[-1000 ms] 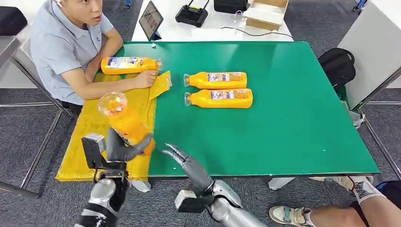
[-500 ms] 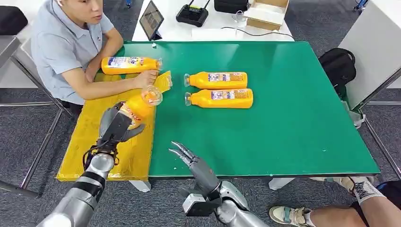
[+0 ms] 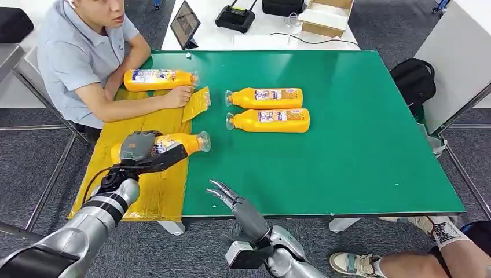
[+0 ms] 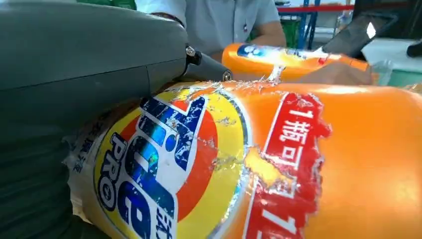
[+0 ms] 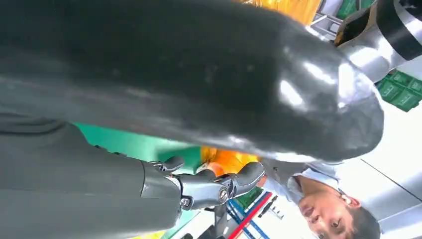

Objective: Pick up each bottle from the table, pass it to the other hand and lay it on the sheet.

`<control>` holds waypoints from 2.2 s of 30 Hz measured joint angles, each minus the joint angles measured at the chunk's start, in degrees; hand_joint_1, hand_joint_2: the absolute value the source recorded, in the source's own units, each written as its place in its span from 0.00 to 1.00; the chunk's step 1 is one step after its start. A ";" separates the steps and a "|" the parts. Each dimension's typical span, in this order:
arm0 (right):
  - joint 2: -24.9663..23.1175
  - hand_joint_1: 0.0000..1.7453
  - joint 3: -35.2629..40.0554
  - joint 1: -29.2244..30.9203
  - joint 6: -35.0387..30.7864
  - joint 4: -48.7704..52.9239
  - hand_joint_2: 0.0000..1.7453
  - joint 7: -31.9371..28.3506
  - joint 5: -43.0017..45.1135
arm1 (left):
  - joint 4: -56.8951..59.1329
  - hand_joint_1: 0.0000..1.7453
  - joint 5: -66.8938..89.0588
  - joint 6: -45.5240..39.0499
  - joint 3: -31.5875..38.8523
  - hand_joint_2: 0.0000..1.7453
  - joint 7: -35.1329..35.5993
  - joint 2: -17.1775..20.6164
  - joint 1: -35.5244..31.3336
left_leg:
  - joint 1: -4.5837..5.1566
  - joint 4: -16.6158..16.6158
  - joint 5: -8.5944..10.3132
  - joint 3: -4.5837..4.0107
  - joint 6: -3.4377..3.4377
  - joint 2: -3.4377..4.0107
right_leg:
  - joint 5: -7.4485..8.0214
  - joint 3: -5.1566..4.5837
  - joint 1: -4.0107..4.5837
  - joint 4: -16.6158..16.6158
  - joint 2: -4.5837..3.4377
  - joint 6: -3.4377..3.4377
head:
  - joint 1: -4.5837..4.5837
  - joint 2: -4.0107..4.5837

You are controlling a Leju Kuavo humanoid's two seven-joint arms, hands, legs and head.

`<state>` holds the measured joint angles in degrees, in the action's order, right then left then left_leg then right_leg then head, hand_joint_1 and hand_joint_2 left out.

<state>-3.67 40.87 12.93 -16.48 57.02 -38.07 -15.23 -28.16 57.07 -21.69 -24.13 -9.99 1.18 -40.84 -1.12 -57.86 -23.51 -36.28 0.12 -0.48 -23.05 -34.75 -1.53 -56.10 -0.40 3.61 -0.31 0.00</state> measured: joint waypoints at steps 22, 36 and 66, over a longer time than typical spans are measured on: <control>-0.07 0.00 -2.80 -1.09 3.43 -0.13 0.00 0.00 4.09 | 5.82 0.00 -6.52 21.47 1.49 1.00 -8.73 -0.09 -4.74 | 0.01 0.00 0.03 0.03 -0.01 -0.05 | 0.00 0.08 -0.01 0.00 0.03 0.00 | 0.00 0.00; -0.07 0.00 -2.84 -1.04 3.41 -0.15 0.00 0.00 5.03 | 4.29 0.00 -15.01 27.06 5.44 1.00 -18.61 -0.72 -4.88 | 0.01 0.00 0.03 0.03 -0.01 -0.02 | 0.00 0.06 0.00 0.00 0.01 0.00 | -0.02 0.00; 3.06 0.00 -12.53 -2.00 -21.47 4.24 1.00 6.30 -26.82 | -53.65 0.00 -61.86 21.06 16.67 1.00 -27.40 -10.38 29.30 | 0.08 0.00 -0.06 -0.04 -0.03 -0.08 | -0.04 0.04 -0.06 0.05 0.03 0.02 | 0.00 0.00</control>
<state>-0.61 28.34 10.93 -37.95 61.27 -31.77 -42.05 -81.80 -4.79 -0.63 -7.45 -37.40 -9.20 -11.54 -1.04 -57.85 -23.56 -36.32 0.10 -0.56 -23.09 -34.71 -1.59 -56.05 -0.37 3.63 -0.31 0.00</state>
